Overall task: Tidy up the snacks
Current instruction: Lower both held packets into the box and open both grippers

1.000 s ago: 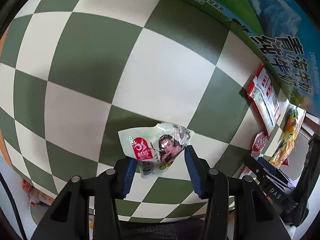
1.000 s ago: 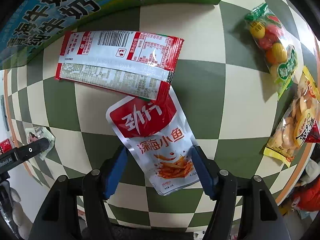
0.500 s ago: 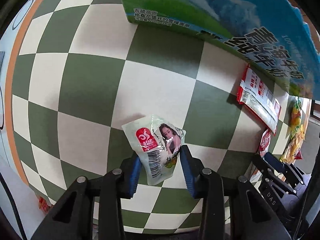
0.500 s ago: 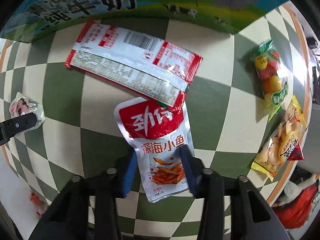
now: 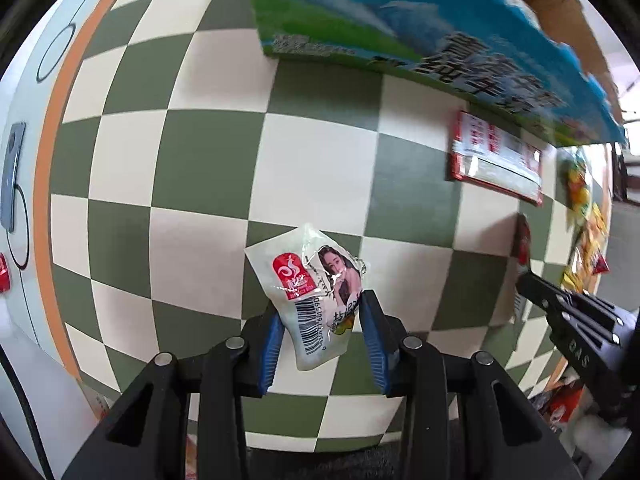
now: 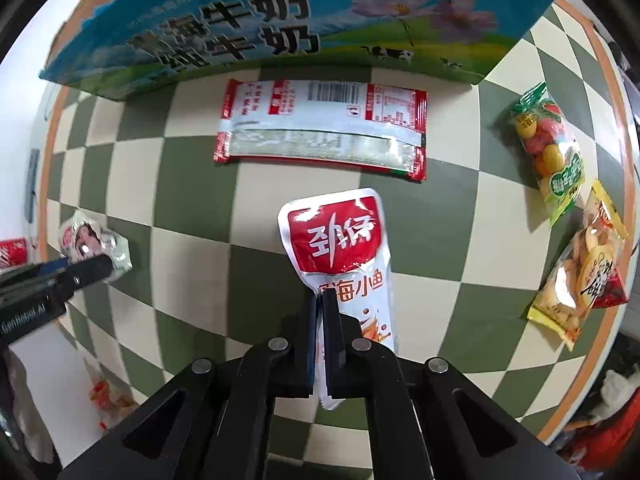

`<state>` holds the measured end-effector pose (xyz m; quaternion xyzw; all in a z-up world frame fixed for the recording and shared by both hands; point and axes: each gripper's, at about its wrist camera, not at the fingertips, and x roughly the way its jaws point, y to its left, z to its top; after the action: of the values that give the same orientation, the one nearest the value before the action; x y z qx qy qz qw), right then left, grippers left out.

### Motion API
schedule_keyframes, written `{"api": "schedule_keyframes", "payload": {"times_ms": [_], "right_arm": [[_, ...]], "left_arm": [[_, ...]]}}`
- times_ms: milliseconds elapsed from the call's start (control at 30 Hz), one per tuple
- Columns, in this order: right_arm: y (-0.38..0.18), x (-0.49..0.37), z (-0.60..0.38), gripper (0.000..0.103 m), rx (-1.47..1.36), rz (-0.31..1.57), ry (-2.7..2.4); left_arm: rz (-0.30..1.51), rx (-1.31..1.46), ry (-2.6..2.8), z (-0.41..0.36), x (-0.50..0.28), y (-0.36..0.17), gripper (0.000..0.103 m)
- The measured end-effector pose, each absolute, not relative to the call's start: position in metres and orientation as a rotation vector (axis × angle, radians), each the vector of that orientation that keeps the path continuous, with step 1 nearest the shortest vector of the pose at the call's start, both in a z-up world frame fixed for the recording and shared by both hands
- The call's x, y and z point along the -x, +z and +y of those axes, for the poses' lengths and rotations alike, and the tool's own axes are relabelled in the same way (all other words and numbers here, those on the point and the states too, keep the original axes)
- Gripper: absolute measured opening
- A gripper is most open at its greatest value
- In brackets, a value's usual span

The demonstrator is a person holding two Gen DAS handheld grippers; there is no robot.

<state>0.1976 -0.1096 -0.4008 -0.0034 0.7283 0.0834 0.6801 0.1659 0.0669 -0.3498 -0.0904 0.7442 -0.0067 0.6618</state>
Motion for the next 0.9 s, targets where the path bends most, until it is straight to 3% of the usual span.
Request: {"api": "schedule_keyframes", "payload": {"times_ms": [433, 700, 900], "right_arm": [[-0.328, -0.201, -0.145, 0.001, -0.263, 1.501, 0.273], [-0.234, -0.22, -0.162, 0.001, -0.362, 1.335, 0.357], [-0.19, -0.272, -0.161, 0.001, -0.325, 1.249, 0.368]], "left_arm": [[1.544, 0.198, -0.175, 0.03, -0.174, -0.26, 0.034], [1.399, 0.186, -0.252, 0.015, -0.238, -0.175, 0.034], [1.369, 0.157, -0.208, 0.02, -0.305, -0.162, 0.034]]}}
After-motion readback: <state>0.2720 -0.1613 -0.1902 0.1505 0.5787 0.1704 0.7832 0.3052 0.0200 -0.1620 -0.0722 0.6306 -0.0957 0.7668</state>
